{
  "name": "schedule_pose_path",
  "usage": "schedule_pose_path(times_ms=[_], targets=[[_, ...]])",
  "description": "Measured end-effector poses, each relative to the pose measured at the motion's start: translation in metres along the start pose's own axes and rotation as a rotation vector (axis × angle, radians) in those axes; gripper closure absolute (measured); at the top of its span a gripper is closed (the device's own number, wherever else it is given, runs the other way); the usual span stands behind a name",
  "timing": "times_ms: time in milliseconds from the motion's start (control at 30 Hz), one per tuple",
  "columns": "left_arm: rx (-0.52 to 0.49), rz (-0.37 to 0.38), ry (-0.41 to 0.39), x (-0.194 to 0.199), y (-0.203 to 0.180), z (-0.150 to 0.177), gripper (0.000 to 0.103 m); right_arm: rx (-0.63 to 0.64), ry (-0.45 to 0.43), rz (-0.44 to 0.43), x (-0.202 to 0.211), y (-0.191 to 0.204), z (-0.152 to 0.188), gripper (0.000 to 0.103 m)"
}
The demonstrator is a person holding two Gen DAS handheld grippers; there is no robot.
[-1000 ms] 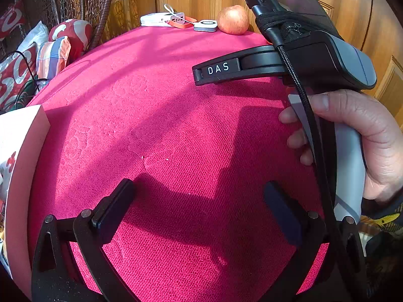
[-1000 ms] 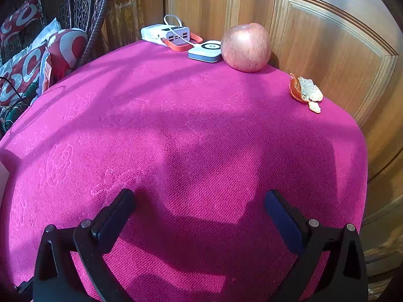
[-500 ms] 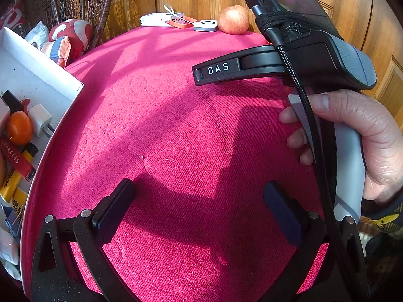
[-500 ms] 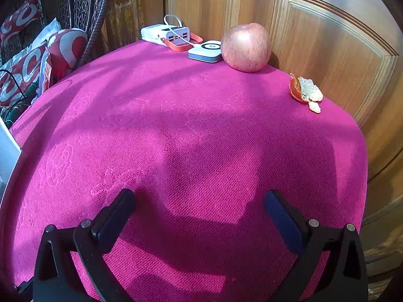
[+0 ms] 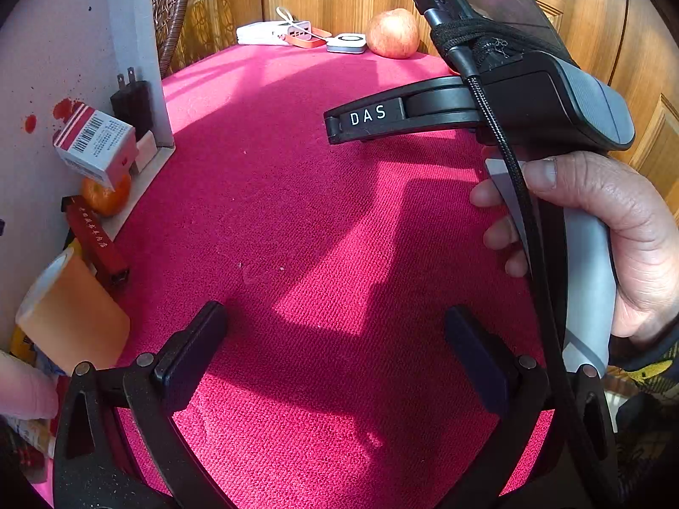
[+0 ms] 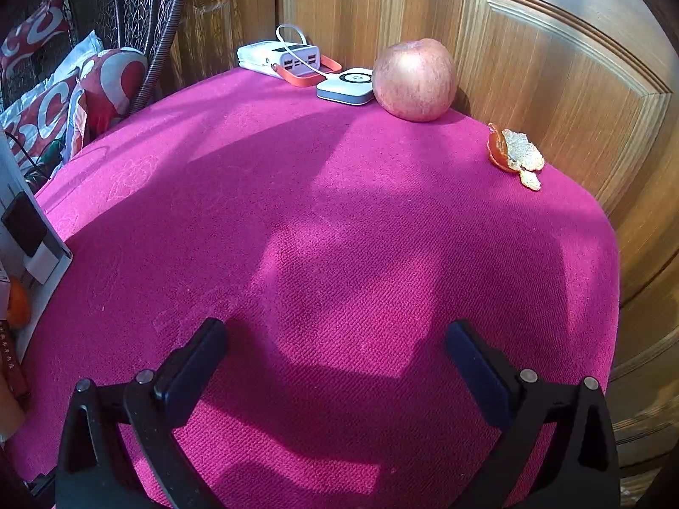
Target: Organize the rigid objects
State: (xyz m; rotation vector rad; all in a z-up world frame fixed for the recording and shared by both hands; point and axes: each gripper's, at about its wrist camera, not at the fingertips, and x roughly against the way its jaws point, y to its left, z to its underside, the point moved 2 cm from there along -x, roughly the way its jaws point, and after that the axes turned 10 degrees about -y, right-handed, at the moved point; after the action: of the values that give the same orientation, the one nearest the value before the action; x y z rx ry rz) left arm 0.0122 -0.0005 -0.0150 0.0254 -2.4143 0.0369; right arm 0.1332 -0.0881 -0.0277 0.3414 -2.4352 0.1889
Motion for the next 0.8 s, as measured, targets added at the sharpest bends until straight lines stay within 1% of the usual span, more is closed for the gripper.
schedule_pose_path(times_ms=[800], targets=[[-0.002,0.000,0.002,-0.0010,0.0007,-0.0003,0.000,0.002,0.002,0.000,-0.0007,0.0014,0.0017,0.000]])
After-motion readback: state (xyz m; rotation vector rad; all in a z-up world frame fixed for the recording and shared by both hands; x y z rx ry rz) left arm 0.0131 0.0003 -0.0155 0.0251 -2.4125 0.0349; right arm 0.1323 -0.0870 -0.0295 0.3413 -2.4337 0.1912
